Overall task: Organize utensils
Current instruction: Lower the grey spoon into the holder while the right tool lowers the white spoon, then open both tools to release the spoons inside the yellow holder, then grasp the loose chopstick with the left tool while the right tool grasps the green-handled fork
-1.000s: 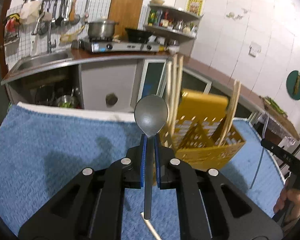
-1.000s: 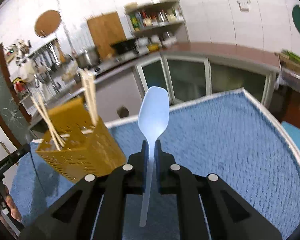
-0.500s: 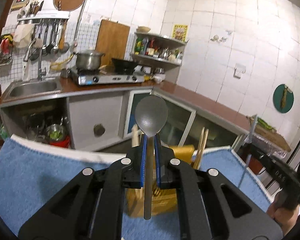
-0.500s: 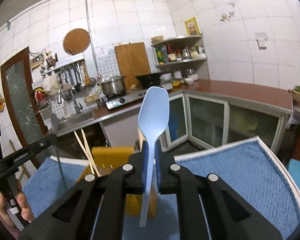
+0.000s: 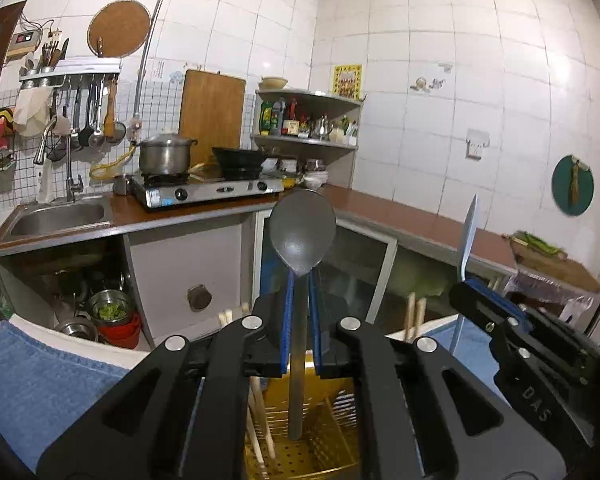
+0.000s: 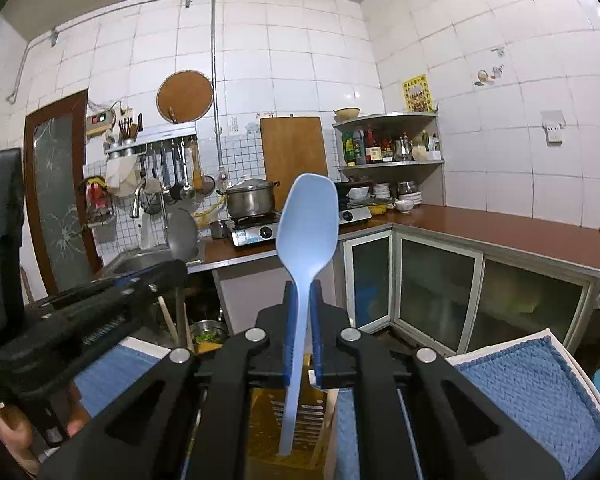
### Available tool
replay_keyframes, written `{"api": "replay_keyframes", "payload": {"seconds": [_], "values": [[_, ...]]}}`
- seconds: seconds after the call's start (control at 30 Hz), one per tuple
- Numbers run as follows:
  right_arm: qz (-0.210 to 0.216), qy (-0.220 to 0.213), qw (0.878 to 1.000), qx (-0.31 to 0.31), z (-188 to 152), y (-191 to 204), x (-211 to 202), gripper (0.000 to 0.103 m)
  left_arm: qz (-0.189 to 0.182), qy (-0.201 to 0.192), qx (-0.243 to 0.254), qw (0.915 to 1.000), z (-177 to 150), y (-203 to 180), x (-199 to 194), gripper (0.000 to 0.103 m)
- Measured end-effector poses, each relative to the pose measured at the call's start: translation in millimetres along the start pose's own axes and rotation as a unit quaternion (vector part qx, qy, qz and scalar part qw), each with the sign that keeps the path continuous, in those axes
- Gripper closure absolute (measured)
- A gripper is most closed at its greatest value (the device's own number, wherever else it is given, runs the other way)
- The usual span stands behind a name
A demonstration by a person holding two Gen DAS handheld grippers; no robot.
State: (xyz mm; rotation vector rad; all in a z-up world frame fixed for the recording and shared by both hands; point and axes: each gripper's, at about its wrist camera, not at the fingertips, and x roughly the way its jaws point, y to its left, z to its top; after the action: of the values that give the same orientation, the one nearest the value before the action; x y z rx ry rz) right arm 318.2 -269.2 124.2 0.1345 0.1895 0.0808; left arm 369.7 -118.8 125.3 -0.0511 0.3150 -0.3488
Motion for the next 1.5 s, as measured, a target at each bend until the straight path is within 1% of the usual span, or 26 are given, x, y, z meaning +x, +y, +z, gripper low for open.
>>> {"api": "replay_keyframes", "payload": {"seconds": [0.13,0.33,0.37,0.43,0.6,0.73,0.77,0.83,0.87,0.9,0.93,0.97,1.0,1.03,1.07,1.13,1.17,1.27,1.37,1.5], "values": [[-0.001,0.000,1.000,-0.013,-16.7,1.1,11.0,0.096,0.013,0.014,0.008,0.9998,-21.8,5.1,21.4,0.097],[-0.007,0.010,0.999,-0.040,-39.2,1.7,13.6,0.096,0.019,0.035,-0.001,0.9992,-46.7,17.9,30.5,0.097],[-0.008,0.017,0.999,-0.040,-42.4,0.4,14.3,0.096,0.021,0.031,0.002,0.9993,-48.9,18.3,28.2,0.097],[-0.004,0.030,0.999,-0.033,-49.1,-3.6,15.1,0.095,0.025,0.036,0.009,0.9990,-52.1,17.3,25.0,0.096],[-0.001,0.065,0.997,-0.033,-66.0,-5.4,16.6,0.095,0.026,0.046,0.003,0.9986,-57.1,19.7,10.5,0.096],[0.007,0.098,0.995,-0.034,-73.8,-2.5,13.9,0.094,0.036,0.049,0.001,0.9981,-58.7,22.7,-3.0,0.095],[0.008,0.106,0.994,-0.035,-74.7,-1.5,13.2,0.094,0.035,0.055,-0.002,0.9979,-57.7,24.8,-5.7,0.093],[0.010,0.118,0.992,-0.032,-73.2,0.2,7.9,0.094,0.036,0.062,-0.010,0.9974,-56.1,28.5,-12.9,0.079],[0.012,0.121,0.992,-0.028,-70.9,0.4,3.5,0.089,0.037,0.063,-0.017,0.9972,-53.8,31.7,-18.8,0.063],[0.013,0.122,0.992,-0.024,-68.9,1.1,0.4,0.081,0.043,0.064,-0.021,0.9968,-51.5,34.7,-25.4,0.045],[0.012,0.123,0.992,-0.021,-66.3,1.4,-4.3,0.062,0.046,0.067,-0.022,0.9964,-50.6,36.3,-29.0,0.038],[0.008,0.121,0.992,-0.019,-62.8,1.7,-10.9,0.053,0.050,0.072,-0.021,0.9959,-49.2,39.3,-36.4,0.036],[0.005,0.119,0.993,-0.020,-61.0,2.0,-15.8,0.053,0.053,0.078,-0.018,0.9954,-49.1,40.6,-39.8,0.034],[0.002,0.123,0.992,-0.022,-59.0,3.2,-20.2,0.053,0.057,0.094,-0.014,0.9938,-49.9,43.1,-44.4,0.032],[0.000,0.135,0.991,-0.020,-58.0,3.9,-24.8,0.053,0.059,0.104,-0.013,0.9928,-51.3,45.1,-48.4,0.031],[0.001,0.148,0.989,-0.010,-57.9,4.1,-33.1,0.053,0.067,0.118,-0.018,0.9905,-55.4,51.4,-58.3,0.024],[0.002,0.153,0.988,-0.006,-59.0,4.3,-38.1,0.053,0.072,0.127,-0.023,0.9891,-59.9,56.2,-65.6,0.019],[-0.008,0.171,0.985,0.000,-67.6,8.0,-57.3,0.053,0.087,0.144,-0.043,0.9848,-74.5,72.7,-84.0,0.009],[-0.012,0.192,0.981,0.006,-79.2,10.1,-69.3,0.053,0.089,0.176,-0.062,0.9784,-94.2,87.8,-94.4,0.008],[-0.013,0.222,0.975,0.001,-102.8,23.7,-86.4,0.053,0.102,0.216,-0.067,0.9688,-123.8,100.8,-103.2,0.008]]}}
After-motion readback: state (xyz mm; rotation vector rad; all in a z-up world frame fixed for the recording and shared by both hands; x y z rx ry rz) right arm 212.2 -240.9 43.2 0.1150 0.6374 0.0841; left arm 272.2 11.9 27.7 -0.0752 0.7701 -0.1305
